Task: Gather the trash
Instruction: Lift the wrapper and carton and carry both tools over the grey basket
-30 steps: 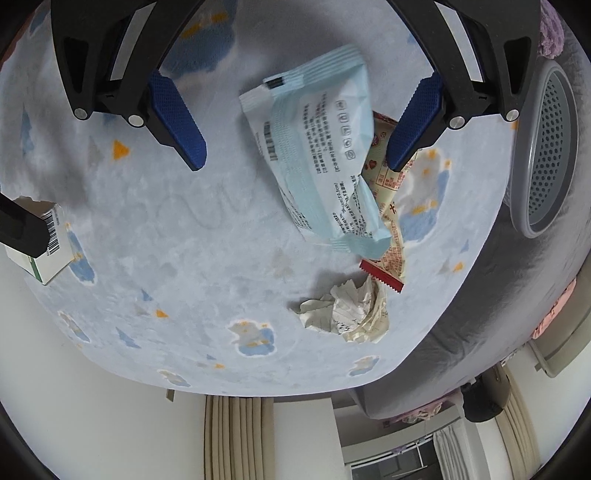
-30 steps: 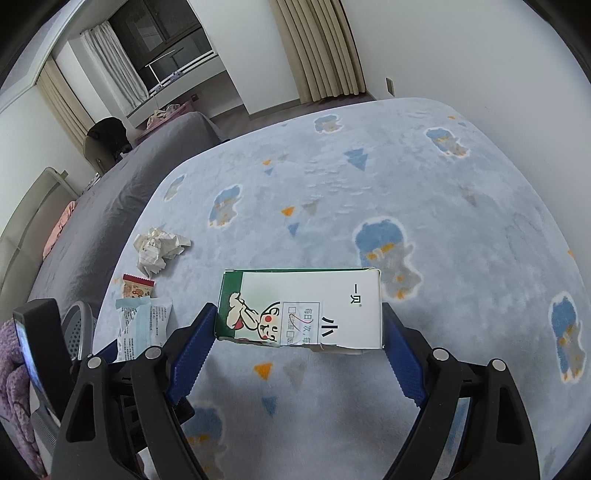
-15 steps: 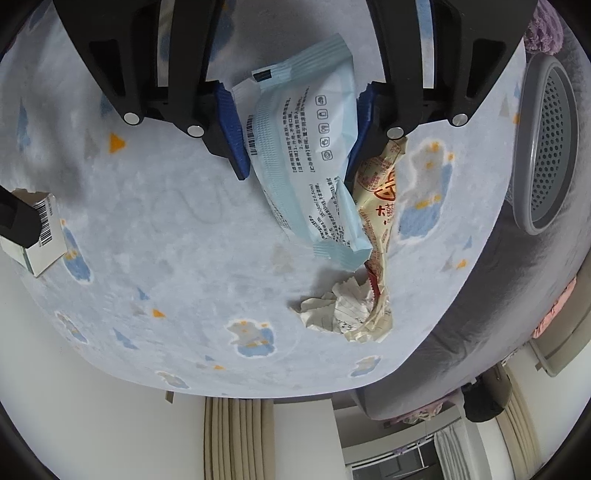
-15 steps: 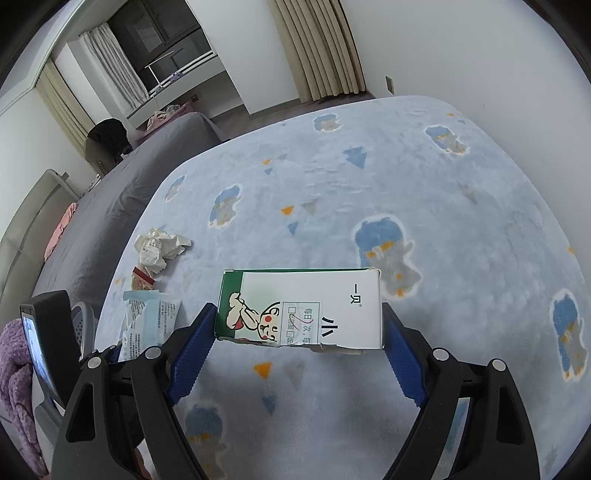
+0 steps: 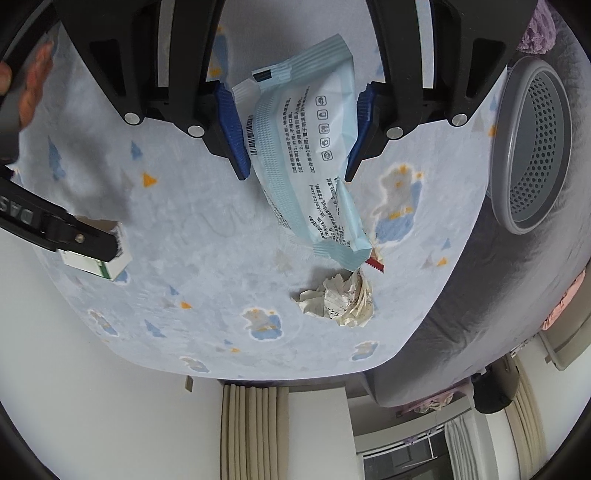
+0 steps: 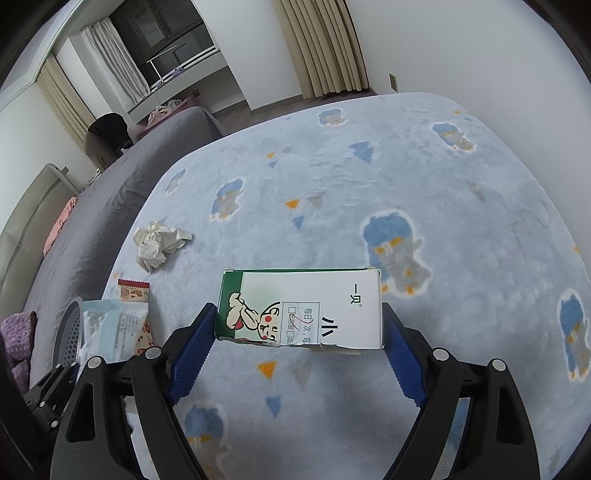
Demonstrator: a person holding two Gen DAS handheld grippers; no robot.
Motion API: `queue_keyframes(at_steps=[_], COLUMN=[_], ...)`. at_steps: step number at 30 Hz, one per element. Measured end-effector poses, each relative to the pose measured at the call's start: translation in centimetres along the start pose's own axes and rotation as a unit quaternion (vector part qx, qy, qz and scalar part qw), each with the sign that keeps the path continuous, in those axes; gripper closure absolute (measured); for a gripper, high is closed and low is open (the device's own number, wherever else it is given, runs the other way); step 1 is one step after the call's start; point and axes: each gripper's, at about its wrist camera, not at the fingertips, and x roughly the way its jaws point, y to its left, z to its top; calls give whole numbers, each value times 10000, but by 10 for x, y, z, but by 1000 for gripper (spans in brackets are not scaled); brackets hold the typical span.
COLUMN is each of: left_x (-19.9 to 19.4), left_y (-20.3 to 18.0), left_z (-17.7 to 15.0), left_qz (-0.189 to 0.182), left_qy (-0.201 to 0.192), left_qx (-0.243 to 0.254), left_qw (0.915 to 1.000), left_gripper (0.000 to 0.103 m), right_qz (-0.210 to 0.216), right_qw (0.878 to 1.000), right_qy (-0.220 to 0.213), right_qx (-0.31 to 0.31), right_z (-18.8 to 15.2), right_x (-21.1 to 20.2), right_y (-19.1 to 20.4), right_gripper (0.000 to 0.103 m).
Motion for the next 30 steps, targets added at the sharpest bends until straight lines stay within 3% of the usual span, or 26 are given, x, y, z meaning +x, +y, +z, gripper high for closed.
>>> queue_keyframes(at_steps=[7, 20, 25, 30], left_x=[-24, -54, -60, -63], left_y=[25, 111, 151, 198], left_z=[-16, -43, -50, -61], left_qz=[62, 512, 633, 926], left_qy=[-160, -435, -500, -549], left_qx=[-119, -721, -1043, -1277], left_qw=[9998, 9951, 9913, 9859], left_gripper=[53, 53, 53, 53], right_qz=[-34, -11, 418, 688], right_qw=[9998, 9985, 9984, 9936], right_qy=[-3, -92, -100, -2], right_qx=[-195, -537, -358, -898], right_z=[-6, -27, -47, -61], right_x=[-2, -17, -14, -4], right_y=[11, 50, 84, 147], right_gripper=[21, 21, 21, 21])
